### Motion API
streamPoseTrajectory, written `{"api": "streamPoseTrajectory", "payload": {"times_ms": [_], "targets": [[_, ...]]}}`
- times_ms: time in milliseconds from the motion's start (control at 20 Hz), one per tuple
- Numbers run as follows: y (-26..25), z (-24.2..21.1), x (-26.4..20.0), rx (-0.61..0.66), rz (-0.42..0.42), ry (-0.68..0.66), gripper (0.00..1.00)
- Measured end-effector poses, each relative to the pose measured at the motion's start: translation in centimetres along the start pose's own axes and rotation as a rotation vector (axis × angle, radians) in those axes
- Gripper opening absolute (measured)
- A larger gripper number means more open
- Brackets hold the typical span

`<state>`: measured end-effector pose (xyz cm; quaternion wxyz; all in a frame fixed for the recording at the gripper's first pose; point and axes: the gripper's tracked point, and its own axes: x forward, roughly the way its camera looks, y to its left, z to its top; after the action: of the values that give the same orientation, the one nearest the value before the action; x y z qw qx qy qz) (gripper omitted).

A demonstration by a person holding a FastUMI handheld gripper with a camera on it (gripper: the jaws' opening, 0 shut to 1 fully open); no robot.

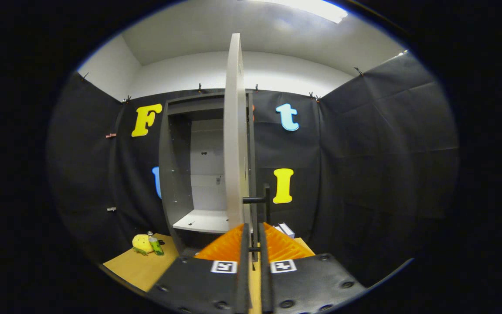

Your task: Open the shoe cabinet door, grab the shoes and put them into the shoe cabinet, then close the shoe cabinet door.

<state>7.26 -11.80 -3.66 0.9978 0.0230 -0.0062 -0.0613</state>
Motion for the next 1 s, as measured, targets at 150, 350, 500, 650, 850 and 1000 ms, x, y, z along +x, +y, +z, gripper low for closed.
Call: {"api": "streamPoseTrajectory", "payload": {"times_ms": [150, 350, 500, 650, 850, 1000], "targets": [[-1.4, 0.1, 0.1, 0.009, -0.058, -0.005, 0.09], [-1.4, 0.1, -0.7, 0.028, -0.056, 0.007, 0.09], [-0.9, 0.2, -0.9, 0.019, -0.011, 0.006, 0.09], [0.5, -0.1, -1.0, 0.014, 0.051, 0.008, 0.09], [3.3, -1.6, -1.5, 0.002, 0.161, 0.058, 0.09], [5.3, -3.6, -2.2, 0.0, 0.231, 0.133, 0.09]]}}
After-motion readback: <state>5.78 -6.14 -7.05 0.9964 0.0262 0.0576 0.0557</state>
